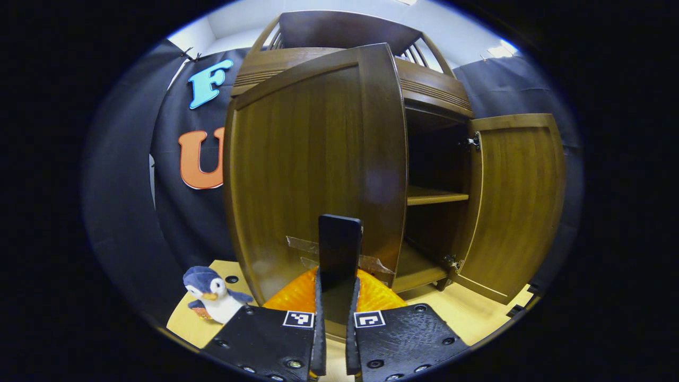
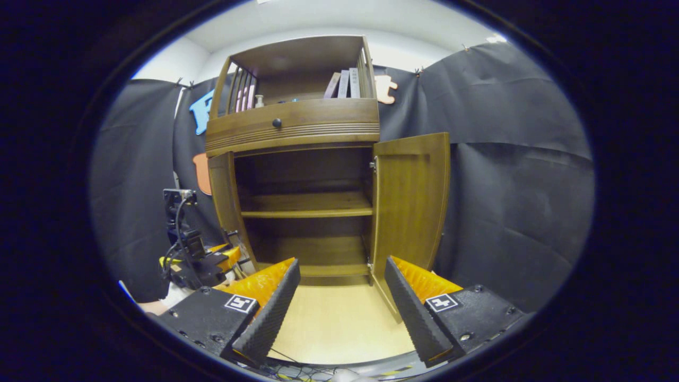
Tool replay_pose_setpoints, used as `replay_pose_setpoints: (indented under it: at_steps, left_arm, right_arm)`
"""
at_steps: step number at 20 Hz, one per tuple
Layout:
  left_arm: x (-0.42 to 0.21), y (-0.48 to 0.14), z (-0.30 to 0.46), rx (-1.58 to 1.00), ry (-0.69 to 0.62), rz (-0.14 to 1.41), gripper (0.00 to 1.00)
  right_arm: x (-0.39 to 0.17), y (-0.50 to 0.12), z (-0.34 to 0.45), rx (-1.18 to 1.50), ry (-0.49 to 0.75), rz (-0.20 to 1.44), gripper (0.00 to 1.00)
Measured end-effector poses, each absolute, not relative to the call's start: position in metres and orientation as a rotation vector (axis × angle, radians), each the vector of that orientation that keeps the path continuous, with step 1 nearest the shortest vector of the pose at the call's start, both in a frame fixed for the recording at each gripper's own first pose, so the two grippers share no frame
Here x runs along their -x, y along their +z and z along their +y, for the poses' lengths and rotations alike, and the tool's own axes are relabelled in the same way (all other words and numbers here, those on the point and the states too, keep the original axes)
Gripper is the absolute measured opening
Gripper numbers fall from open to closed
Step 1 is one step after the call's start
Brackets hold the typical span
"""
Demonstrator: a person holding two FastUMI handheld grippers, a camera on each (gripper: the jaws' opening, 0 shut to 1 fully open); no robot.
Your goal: Open the right door of the double-door shoe cabinet with the right hand, and open the left door with the left hand.
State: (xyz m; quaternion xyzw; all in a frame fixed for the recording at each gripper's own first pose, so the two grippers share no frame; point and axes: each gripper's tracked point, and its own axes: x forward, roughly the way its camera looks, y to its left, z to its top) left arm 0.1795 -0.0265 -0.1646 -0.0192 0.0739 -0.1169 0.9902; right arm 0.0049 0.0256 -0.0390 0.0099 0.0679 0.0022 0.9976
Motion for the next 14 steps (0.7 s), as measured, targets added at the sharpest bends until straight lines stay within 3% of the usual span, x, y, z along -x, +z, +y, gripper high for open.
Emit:
replay_pose_setpoints:
  at_steps: [14]
  left_arm:
    - [-0.146,-0.168,0.035,0.039,-0.169,0.157,0.13]
  right_arm:
    - [0.0,-0.05,0.057,-0.034,0.091,0.152,1.0]
